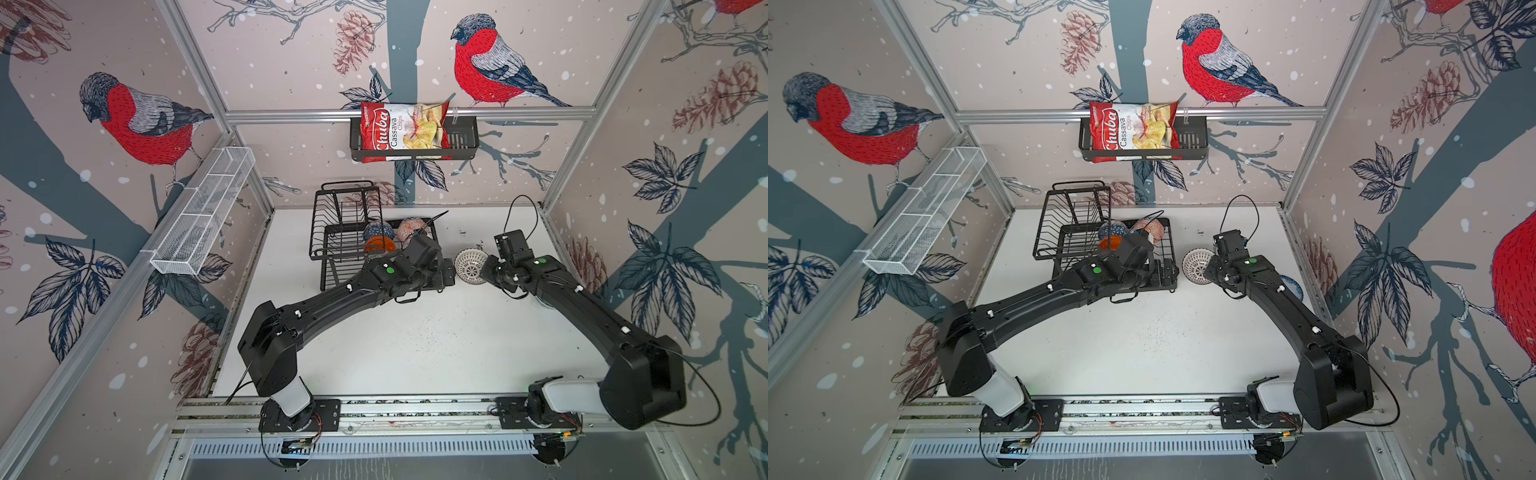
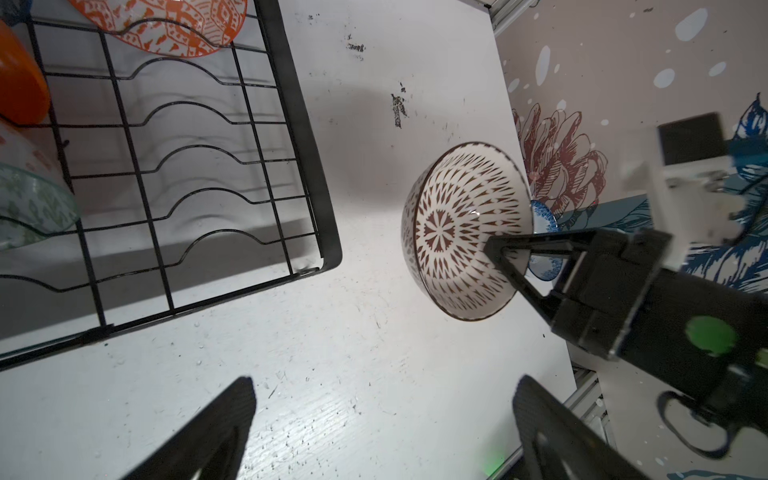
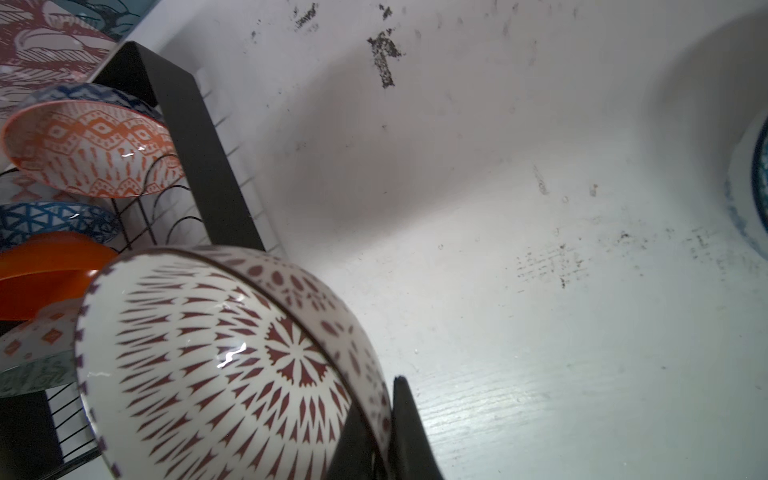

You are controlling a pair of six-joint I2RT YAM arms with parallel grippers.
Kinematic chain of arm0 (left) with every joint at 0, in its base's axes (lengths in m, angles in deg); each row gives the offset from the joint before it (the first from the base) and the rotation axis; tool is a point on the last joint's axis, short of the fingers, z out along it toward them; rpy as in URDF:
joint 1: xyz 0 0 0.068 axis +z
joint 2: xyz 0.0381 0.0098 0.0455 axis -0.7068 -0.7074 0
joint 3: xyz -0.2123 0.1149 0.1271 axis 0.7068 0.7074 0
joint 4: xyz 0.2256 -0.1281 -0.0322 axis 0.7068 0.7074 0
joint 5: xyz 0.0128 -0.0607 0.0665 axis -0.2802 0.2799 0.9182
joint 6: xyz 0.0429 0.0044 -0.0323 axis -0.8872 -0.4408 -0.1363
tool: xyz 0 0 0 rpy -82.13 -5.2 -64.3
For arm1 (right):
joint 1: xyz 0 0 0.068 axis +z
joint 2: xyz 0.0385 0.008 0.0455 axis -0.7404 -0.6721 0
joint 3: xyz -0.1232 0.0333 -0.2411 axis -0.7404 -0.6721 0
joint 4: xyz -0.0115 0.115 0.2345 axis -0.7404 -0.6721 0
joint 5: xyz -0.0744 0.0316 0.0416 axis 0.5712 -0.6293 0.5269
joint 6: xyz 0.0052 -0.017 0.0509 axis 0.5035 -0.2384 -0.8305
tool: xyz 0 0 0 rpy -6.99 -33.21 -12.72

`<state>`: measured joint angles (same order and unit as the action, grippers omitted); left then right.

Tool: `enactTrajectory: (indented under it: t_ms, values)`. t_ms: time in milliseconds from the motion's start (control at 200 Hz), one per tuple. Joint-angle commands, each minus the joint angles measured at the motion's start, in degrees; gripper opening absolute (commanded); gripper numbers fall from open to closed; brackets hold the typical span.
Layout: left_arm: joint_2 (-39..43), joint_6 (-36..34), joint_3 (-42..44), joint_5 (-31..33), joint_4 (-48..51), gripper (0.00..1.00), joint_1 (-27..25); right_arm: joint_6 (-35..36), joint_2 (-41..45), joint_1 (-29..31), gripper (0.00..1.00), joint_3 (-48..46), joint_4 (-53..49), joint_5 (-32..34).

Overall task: Load the bowls into the dish rack
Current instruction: 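Lift the starburst bowl with the right gripper and tilt it upright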

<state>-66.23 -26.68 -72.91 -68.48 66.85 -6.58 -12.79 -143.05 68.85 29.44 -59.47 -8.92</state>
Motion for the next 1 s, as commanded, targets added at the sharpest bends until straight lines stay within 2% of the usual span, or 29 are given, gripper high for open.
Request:
enactTrajectory:
  t_ms: [0,185,490,570,660,760,865,921,976,996]
  values:
    - [-1.36,1.22,-1.15,-1.32,-2.14,0.96,0.41,-1.00,0.14,0.96,0.01,2.18,-0.86,0.14]
    - [-3.44,3.58,-1.34,-5.11,-4.89,0.82,2.87,-1.87,-0.59,2.80,0.01,3.52,-0.59,-0.72]
    - [-7.76,4.62,-5.33,-4.92,-4.24,0.69,3.87,-3.94,-1.03,6.73,0.01,4.40,0.19,2.85]
    - [-9.22,5.15,-6.11,-5.47,-4.40,0.57,3.83,-4.41,-1.05,7.08,0.01,4.68,0.20,3.68]
    - [-10.28,5.84,-6.85,-5.59,-4.05,0.55,3.84,-4.56,-0.94,7.17,0.01,4.84,0.24,4.15]
    - [-10.72,6.28,-6.79,-5.87,-4.90,0.43,3.83,-4.74,-0.57,7.39,0.01,4.86,0.28,4.25]
    - [-11.23,6.47,-6.96,-6.37,-5.46,0.42,3.83,-5.11,-0.34,7.76,0.01,4.94,0.43,4.28]
    - [-11.60,6.56,-7.10,-6.89,-5.78,0.33,3.84,-5.54,-0.25,8.15,0.01,4.86,0.62,4.15]
    - [-12.11,6.75,-7.35,-7.36,-5.90,0.31,3.82,-6.56,-0.25,8.71,0.01,4.40,0.96,3.55]
    - [-12.28,6.90,-7.47,-7.53,-5.94,0.27,3.87,-6.99,-0.26,8.92,0.01,4.15,1.18,3.28]
